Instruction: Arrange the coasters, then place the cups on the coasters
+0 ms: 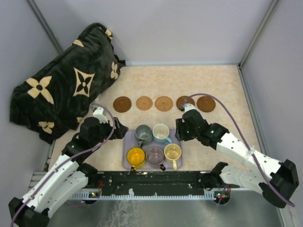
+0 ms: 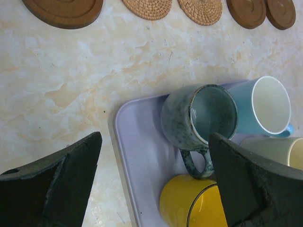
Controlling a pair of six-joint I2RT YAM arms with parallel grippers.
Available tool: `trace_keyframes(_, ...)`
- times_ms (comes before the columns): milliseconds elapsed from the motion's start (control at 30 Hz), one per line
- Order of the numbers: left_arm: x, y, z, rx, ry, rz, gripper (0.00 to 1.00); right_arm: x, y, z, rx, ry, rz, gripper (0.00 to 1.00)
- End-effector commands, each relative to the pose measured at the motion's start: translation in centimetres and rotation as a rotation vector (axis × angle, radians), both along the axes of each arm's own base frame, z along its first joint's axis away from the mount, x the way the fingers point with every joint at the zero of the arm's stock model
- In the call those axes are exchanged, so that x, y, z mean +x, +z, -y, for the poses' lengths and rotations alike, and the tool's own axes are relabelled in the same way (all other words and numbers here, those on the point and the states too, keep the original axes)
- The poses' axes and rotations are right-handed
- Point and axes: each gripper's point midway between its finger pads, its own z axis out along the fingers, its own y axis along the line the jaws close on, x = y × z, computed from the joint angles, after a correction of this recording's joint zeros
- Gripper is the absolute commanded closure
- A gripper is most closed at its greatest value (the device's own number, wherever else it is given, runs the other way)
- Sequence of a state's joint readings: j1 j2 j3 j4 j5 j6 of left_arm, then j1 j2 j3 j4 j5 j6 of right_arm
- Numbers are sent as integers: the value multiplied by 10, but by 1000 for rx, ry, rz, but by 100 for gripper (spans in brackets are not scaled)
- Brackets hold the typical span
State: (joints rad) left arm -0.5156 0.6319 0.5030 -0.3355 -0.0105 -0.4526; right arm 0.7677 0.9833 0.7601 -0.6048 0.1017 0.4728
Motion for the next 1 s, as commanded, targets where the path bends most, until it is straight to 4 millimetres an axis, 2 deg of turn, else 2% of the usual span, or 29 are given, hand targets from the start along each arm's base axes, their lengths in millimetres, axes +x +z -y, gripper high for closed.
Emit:
trace_keyframes(0,6,12,4,-30,0,58,0,11,31,-29,113,63,71,59)
trace_keyframes(133,9,14,1,-18,20,66,0,8,32,-39,122,110,60,59)
trace_keyframes(433,12,16,-4,6,40,83,0,-6,17,-53,50,204,10,59)
trace_keyframes(700,11,14,-6,-6,53,89,0,-13,-6,-53,-17,224,-45,58)
trace_keyframes(967,11,8,-4,-2,44,69,0,-10,-27,-54,-66,219,-71,58)
